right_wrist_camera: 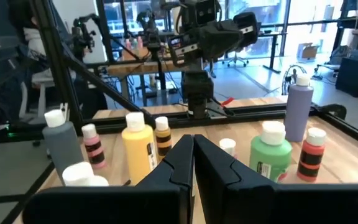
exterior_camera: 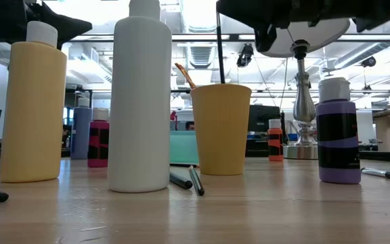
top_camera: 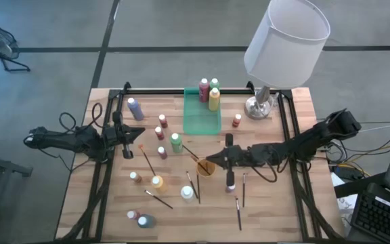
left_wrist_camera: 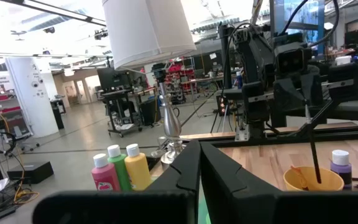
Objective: Pick & Place Paint Supplies
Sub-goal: Put the silver paintbrush into the yellow cup
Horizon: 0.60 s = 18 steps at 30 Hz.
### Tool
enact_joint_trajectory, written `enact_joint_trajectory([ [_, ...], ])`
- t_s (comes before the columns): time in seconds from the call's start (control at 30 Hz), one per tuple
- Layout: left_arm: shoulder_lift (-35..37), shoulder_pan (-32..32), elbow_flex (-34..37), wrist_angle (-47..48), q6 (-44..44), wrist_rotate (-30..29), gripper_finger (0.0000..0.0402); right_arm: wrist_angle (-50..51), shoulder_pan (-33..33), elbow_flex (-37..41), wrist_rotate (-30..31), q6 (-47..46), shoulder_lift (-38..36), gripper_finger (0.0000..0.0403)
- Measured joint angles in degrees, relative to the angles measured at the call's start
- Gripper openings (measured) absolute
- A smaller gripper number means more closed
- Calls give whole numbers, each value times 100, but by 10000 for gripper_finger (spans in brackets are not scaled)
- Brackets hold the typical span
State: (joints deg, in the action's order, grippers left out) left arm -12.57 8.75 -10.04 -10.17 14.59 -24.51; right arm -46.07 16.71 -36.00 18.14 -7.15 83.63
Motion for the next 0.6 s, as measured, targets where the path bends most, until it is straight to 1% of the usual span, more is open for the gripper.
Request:
enact_joint_trajectory([
  [0.27,-1,0,0,-7,0,-2,16,-236,-95,14,1,-103,511,8],
  [0.5,-1,0,0,4,0,-2,16,-425,-197,58,1,-385,918,8],
  [0.6,-1,0,0,7,0,-2,16,-684,-190,93,-21,-413,1055,8],
])
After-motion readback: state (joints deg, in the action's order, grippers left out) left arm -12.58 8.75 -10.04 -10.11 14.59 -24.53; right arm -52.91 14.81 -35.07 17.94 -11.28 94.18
